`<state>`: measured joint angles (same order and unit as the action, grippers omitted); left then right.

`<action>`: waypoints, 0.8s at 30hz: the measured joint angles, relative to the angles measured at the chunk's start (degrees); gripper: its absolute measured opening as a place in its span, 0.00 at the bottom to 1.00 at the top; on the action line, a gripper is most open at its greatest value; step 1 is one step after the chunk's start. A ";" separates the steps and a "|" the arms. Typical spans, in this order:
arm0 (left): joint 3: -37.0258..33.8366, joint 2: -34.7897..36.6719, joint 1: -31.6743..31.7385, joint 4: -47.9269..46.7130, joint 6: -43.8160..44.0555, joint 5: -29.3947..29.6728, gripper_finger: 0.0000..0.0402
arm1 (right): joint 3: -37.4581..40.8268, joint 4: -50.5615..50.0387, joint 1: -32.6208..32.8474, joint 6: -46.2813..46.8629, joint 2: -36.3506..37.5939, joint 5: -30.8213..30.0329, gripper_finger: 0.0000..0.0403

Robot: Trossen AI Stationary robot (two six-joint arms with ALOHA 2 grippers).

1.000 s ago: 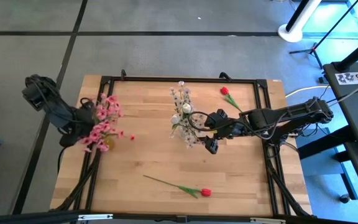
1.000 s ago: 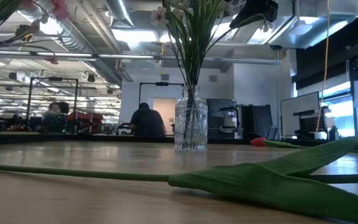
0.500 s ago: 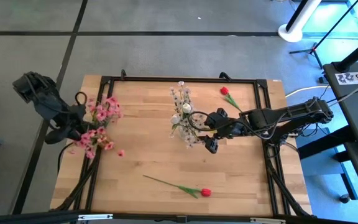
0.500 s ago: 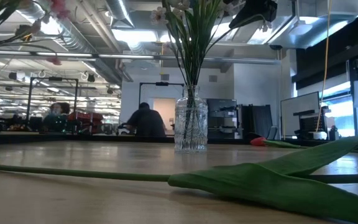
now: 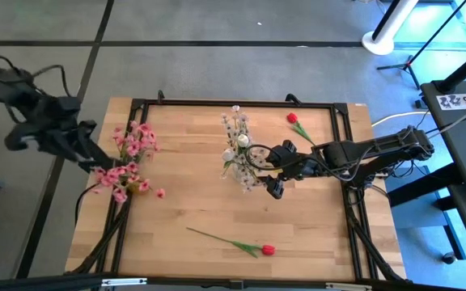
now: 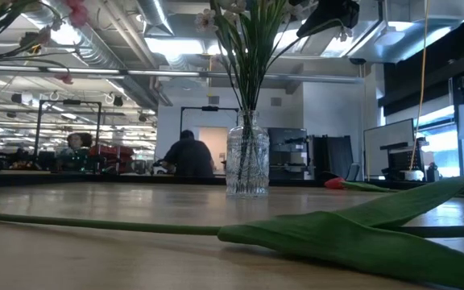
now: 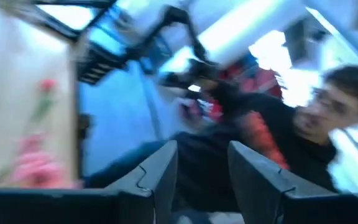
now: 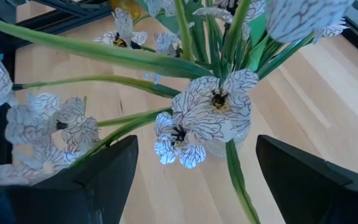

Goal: Sort flowers into vase by color
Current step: Adjust the yellow vase

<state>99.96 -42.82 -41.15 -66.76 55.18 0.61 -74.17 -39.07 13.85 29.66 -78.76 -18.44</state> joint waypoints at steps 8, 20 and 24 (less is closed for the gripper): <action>-9.16 -7.34 -0.13 2.30 6.99 -16.63 0.22 | 0.00 0.00 0.00 4.86 0.02 0.02 0.81; -12.65 -19.00 -12.23 16.65 25.95 -12.93 0.11 | 0.00 -6.11 0.00 4.62 0.03 0.03 0.81; -12.69 -22.73 -15.91 7.47 34.70 -7.83 0.11 | 0.00 -11.19 -0.04 5.43 0.04 -0.02 0.81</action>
<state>87.27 -65.56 -57.05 -59.29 89.89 -7.22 -74.17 -50.26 13.80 35.09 -78.72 -18.46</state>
